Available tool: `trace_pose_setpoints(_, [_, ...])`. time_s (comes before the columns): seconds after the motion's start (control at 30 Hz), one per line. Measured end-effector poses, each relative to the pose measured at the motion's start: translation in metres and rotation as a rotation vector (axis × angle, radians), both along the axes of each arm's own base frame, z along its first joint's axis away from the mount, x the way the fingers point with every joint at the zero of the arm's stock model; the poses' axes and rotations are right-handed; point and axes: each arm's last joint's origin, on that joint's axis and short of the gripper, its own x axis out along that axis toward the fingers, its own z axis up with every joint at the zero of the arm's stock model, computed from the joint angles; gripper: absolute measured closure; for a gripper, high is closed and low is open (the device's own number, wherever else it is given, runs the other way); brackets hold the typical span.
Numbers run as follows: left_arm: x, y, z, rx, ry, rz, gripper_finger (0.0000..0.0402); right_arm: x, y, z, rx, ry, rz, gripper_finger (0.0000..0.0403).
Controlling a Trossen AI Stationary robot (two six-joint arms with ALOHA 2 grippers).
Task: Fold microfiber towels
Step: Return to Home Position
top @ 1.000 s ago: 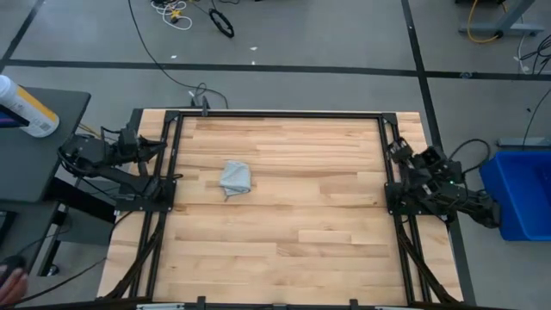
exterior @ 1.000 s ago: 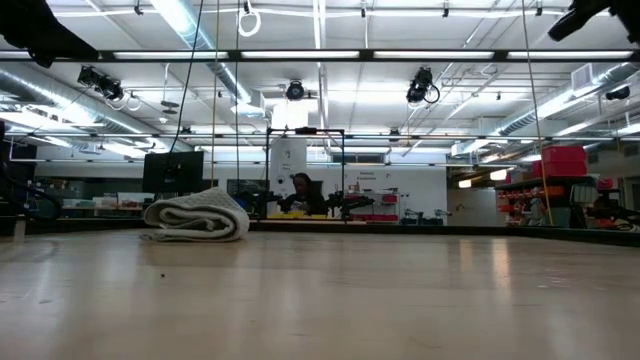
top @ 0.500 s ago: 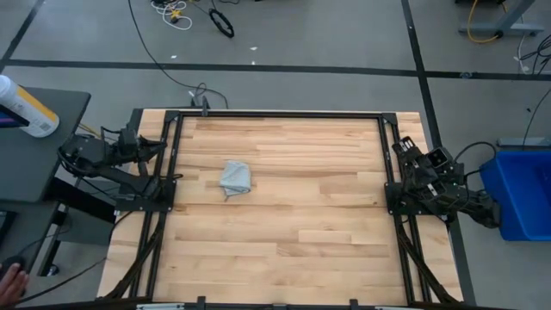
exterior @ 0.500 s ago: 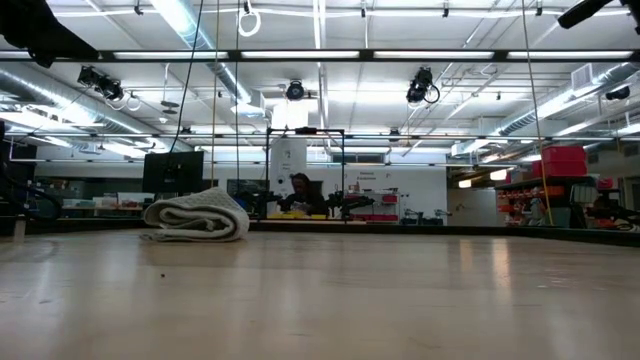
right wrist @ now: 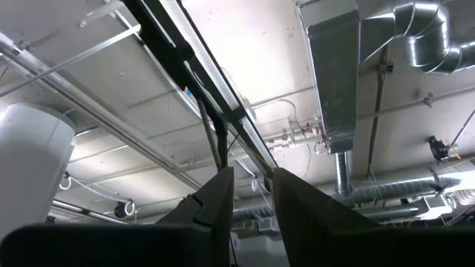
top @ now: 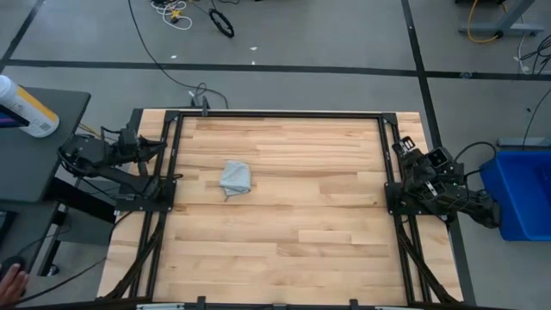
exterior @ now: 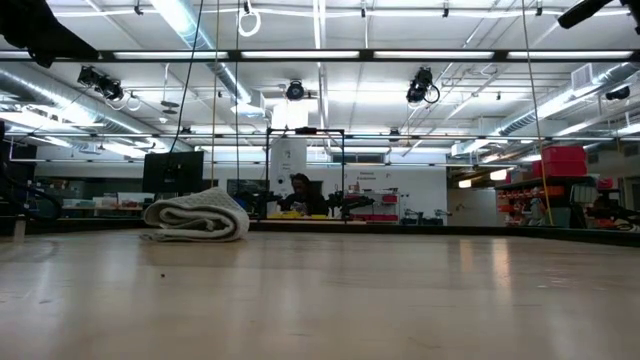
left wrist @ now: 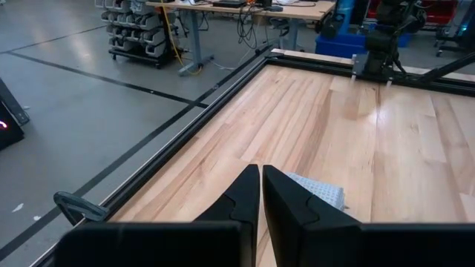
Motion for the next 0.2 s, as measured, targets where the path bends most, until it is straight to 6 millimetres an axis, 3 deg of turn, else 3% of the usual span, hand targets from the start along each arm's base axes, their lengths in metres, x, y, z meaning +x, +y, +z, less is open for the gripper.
trace_pose_setpoints(0.2, [0.0,0.0,0.0,0.0,0.0,0.0,0.0374,0.0,0.0,0.0,0.0,0.0,0.0,0.0328])
